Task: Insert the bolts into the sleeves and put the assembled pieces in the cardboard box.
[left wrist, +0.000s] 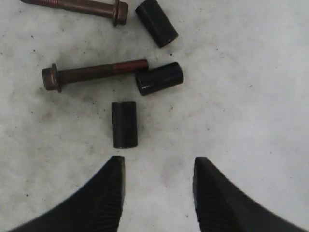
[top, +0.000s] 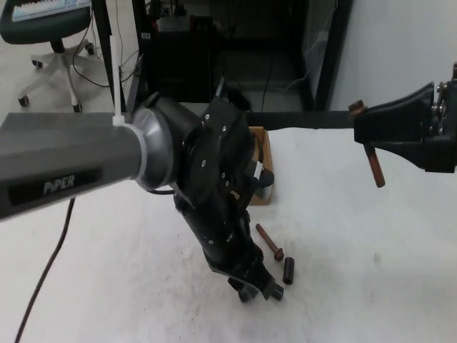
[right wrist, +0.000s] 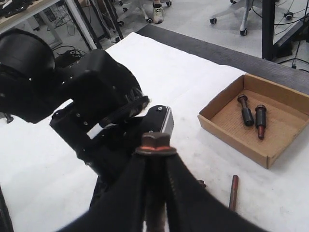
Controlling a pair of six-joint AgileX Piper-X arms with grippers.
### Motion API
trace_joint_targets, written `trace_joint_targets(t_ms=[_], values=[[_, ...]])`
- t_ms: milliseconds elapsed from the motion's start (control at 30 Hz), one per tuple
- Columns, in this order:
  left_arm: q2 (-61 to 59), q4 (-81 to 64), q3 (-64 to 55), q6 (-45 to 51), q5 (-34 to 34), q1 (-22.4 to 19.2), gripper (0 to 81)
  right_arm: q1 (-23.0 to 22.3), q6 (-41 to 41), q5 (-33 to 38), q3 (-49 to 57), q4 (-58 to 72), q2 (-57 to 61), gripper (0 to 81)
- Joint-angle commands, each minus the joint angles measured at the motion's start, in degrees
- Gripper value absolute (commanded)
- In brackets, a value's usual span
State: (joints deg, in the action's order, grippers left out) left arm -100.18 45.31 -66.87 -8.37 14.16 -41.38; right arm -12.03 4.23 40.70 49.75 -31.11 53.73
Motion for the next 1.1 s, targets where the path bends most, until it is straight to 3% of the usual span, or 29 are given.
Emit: trace_joint_targets(t_ms=[0,500,1067], values=[[-1.1,0.7,-0.4,-1.6,-1.9,-0.4,42.3,0.1,0.5,0.4,0.1,0.0,-0.7,0.8],[-4.6,-1.3,-2.4,-8.2,-12.3,-3.8,42.3,0.1,0.5,0.4,0.1,0.0,-0.7,0.8],[-5.5,-2.6,-2.5,-6.3,-12.5,-3.8,42.3,0.1,0.5,0.4,0.1,0.0,-0.7,0.8]])
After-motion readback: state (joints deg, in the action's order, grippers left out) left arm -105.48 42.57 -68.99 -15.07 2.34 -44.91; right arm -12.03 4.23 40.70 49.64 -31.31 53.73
